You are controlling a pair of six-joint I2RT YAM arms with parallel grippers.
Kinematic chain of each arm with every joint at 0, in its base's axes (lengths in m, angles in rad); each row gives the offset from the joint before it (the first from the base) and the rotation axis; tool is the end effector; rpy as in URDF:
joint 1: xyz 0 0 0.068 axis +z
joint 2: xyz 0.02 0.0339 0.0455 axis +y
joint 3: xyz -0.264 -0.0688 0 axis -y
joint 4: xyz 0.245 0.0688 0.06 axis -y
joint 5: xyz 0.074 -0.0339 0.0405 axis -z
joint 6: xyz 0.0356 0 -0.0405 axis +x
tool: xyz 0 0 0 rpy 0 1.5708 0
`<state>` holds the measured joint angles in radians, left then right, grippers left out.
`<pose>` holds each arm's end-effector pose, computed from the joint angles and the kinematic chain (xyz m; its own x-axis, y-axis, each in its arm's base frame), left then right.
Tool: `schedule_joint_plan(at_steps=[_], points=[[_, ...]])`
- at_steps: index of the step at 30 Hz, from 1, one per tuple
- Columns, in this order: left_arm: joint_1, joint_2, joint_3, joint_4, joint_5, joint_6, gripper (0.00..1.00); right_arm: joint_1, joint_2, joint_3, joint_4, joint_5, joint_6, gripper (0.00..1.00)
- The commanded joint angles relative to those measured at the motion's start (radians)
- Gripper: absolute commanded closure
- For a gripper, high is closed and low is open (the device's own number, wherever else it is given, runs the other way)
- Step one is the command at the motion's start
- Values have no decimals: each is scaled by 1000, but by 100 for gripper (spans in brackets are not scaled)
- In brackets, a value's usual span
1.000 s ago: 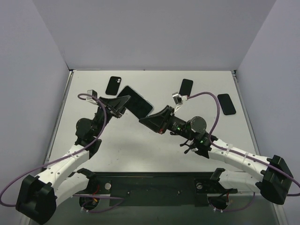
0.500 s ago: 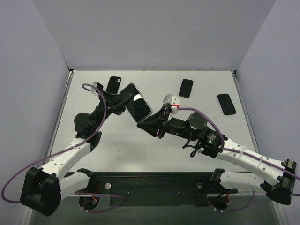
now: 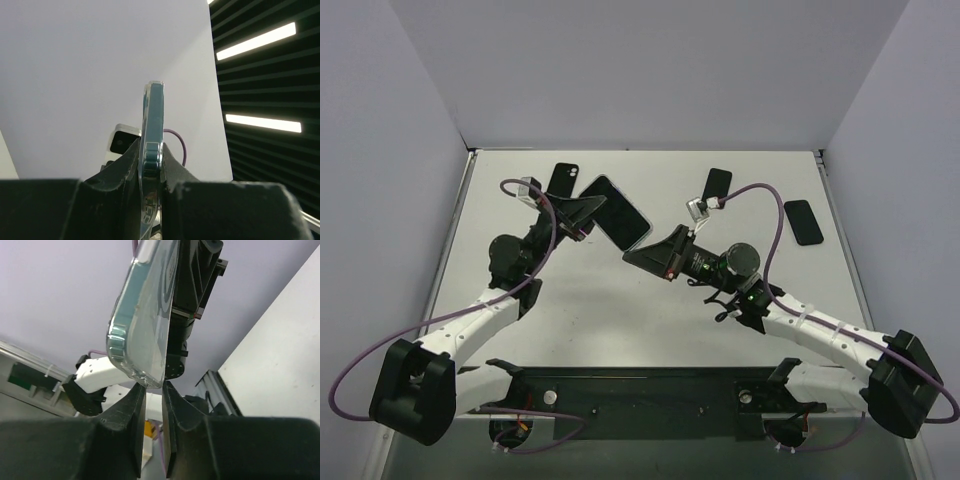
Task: Take the phone out of the phone case
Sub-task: Remove the phone case from the phone.
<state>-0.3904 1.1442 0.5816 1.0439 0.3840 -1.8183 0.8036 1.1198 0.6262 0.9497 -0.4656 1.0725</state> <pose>0.2214 -0.1055 0.3234 -0.7447 -0.6656 0.0490 0.2534 -0.3499 -0.9019 0.1579 0.1868 0.3345 -0.6647 0.4415 -0.6028 -0.7097 -0.1208 0.6941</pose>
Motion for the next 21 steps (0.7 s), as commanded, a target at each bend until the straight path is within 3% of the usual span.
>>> schedule_joint_plan(at_steps=[1,3,5,8,10,15,21], points=[[-24,-67,53,335,1,-252,100,-52,-3,-57,-132,47,212,100],[-24,-49,66,384,-13,-280,100,-58,-24,-43,-260,30,70,99],[-24,-35,84,419,-13,-291,100,-60,-60,7,-512,91,-107,91],[-22,-46,100,366,26,-259,100,-31,-158,88,-830,211,-301,78],[-22,-69,89,292,52,-201,100,-23,-213,124,-894,203,-390,67],[-18,-112,86,87,115,-44,100,-26,-331,142,-786,21,-410,41],[-18,-101,135,-5,164,36,100,-26,-276,207,-508,-169,-316,37]])
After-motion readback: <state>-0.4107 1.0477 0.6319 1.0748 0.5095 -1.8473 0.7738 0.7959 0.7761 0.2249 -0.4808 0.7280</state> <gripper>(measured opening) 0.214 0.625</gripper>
